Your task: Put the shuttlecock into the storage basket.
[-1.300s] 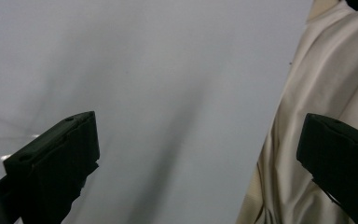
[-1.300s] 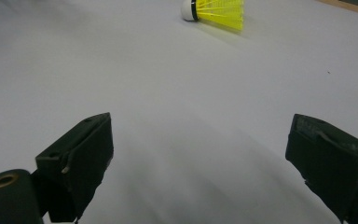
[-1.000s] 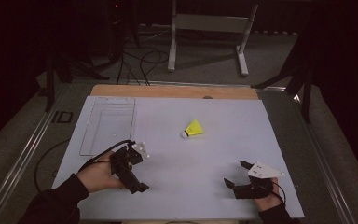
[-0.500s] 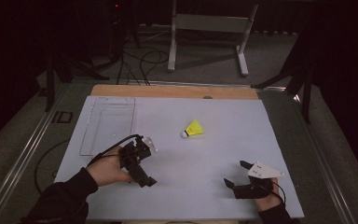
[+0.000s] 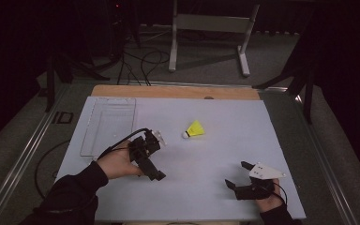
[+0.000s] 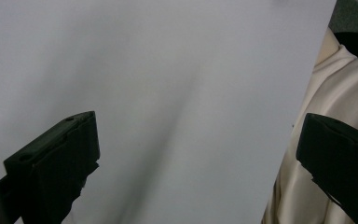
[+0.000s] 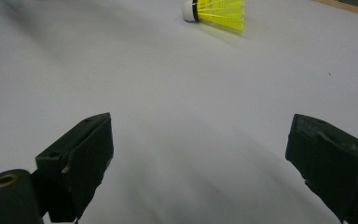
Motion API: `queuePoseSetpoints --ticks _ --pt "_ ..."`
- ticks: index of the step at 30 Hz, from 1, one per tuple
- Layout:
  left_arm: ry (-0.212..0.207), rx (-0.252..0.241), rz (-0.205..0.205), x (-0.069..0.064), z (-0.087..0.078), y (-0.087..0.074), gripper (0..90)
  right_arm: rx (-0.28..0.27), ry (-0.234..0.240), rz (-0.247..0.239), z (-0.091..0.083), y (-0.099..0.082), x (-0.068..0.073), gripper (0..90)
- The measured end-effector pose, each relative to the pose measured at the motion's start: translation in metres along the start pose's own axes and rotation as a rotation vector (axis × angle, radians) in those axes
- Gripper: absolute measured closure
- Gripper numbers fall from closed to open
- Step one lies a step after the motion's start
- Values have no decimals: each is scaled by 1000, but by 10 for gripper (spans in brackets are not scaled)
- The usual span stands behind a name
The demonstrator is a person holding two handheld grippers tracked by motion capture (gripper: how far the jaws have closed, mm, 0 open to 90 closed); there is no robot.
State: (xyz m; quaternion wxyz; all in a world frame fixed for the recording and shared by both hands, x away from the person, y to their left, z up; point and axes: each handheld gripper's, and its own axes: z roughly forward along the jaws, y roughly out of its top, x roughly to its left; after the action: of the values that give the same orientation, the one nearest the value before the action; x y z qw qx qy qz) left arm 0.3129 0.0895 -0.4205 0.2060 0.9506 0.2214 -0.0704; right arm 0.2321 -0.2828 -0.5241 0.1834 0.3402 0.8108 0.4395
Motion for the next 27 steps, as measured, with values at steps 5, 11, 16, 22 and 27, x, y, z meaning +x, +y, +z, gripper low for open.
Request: queuePoseSetpoints --ticks 5,11,16,22,27 --pt "6 -7 -2 4 2 10 3 -1 1 0 0 0 0 78" --pt "3 -24 8 7 2 20 3 -2 2 -2 0 0 1 78" --pt "14 -44 4 9 0 26 3 -2 3 -3 0 0 1 78" --pt "2 -69 -2 14 -2 36 3 -3 4 -7 0 0 1 78" --pt "4 -78 1 16 -2 44 4 -3 6 -3 0 0 1 78"
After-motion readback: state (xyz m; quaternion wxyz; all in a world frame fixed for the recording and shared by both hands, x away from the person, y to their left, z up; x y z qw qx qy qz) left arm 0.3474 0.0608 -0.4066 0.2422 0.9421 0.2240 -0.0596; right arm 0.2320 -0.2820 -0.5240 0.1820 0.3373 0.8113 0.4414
